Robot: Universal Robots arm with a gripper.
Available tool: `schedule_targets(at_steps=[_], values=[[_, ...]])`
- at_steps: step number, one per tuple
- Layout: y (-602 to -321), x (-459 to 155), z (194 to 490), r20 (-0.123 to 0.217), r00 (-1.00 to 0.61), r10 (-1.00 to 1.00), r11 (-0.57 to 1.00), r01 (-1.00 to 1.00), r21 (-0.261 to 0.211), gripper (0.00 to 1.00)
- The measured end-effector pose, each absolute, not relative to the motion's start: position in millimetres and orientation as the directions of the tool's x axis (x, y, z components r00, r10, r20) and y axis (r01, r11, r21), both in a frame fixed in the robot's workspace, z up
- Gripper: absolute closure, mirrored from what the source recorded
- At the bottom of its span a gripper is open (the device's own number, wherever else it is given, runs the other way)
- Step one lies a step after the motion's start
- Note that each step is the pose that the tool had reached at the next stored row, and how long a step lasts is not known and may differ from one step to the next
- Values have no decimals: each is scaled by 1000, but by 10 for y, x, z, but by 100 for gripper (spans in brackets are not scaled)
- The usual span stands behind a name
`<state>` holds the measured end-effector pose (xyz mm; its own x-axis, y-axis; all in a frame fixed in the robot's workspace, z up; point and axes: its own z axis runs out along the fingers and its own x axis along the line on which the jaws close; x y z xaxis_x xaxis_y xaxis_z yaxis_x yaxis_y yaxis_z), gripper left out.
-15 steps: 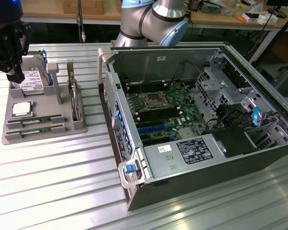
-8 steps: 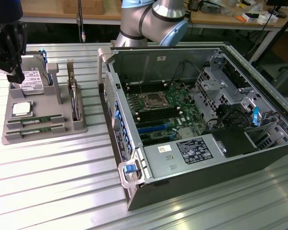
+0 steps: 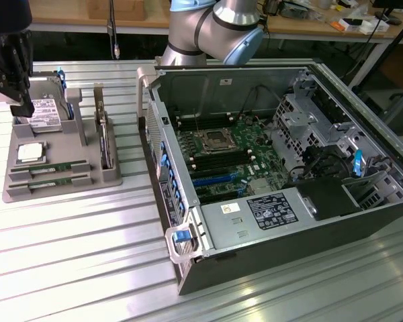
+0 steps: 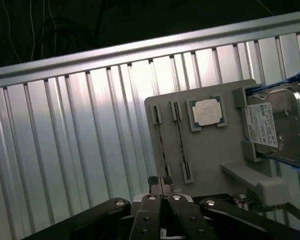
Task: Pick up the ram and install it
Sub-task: 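Pick up the ram and move it above insertion slot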
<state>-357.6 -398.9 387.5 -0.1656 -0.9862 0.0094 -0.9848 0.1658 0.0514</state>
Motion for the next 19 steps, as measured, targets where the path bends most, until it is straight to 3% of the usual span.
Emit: schedule_targets(at_steps=[19], values=[[-3989,-3576,3874,9,127,-992,-126,-991,51,90]])
